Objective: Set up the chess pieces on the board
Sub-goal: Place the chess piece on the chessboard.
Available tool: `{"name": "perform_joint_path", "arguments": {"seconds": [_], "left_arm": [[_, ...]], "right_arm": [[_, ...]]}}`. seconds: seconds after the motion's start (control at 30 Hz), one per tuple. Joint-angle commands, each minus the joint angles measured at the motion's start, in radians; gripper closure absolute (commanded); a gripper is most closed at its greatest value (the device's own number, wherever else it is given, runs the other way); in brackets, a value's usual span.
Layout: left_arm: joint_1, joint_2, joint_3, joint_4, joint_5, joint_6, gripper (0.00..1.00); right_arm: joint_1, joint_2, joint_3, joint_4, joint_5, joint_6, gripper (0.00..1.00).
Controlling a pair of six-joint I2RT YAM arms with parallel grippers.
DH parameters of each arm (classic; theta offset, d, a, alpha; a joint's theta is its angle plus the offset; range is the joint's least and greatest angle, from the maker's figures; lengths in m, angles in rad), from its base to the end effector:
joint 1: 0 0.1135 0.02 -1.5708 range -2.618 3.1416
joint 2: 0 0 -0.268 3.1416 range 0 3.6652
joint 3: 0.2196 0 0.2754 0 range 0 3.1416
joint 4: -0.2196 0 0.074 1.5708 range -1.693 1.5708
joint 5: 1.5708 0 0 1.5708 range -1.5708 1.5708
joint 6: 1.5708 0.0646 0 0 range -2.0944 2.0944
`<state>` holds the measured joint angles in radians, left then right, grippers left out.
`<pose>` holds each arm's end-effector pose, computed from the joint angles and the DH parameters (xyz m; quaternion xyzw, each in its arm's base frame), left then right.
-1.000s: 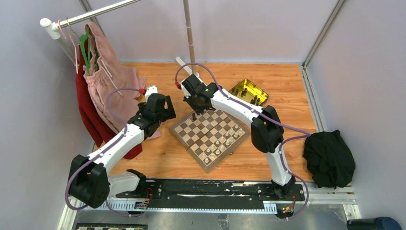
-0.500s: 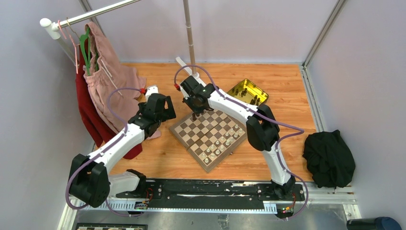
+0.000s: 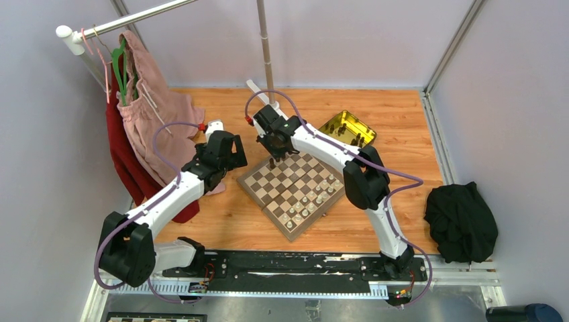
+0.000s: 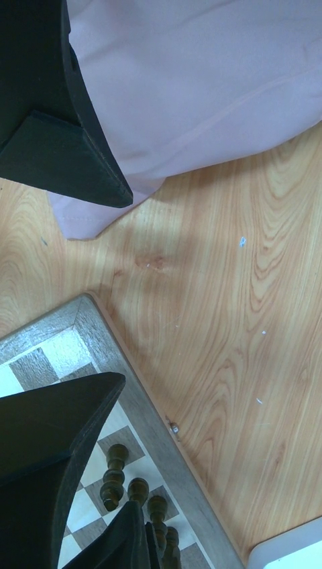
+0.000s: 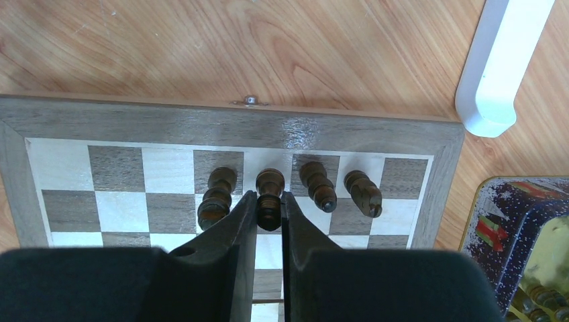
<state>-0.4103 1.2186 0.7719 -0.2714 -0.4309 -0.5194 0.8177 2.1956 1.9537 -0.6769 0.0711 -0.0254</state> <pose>0.2820 -0.0933 0.2157 -0.1368 0.8833 -0.0071 0.4484 0.3700 0.3880 0.2147 -0.3770 0.8685 0.0924 0.3083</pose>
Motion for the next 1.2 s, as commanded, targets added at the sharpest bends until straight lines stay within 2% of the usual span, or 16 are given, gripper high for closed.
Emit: {"name": "perform_joint_path", "arguments": {"seconds": [0.0,0.37,0.47,0.7,1.17], "left_arm": [[-0.004,0.012,0.006,0.018,-0.008,0.016,0.0],[-0.003,0.018,0.008,0.021,-0.006,0.02,0.0],[-0.002,0.019,0.006,0.023,-0.005,0.02,0.0],[-0.003,0.023,0.01,0.024,-0.002,0.018,0.0],[-0.003,0.039,0.023,0.029,0.008,0.0,0.0]], "right_arm": [[-0.011,0.03,0.033,-0.028,-0.008,-0.014,1.0],[-0.012,0.042,0.036,-0.03,-0.011,-0.014,0.99],[-0.014,0.041,0.033,-0.031,-0.013,-0.015,0.96],[-0.013,0.031,0.037,-0.032,-0.013,-0.019,0.8],[-0.015,-0.017,0.03,-0.032,-0.003,-0.027,0.74]]}}
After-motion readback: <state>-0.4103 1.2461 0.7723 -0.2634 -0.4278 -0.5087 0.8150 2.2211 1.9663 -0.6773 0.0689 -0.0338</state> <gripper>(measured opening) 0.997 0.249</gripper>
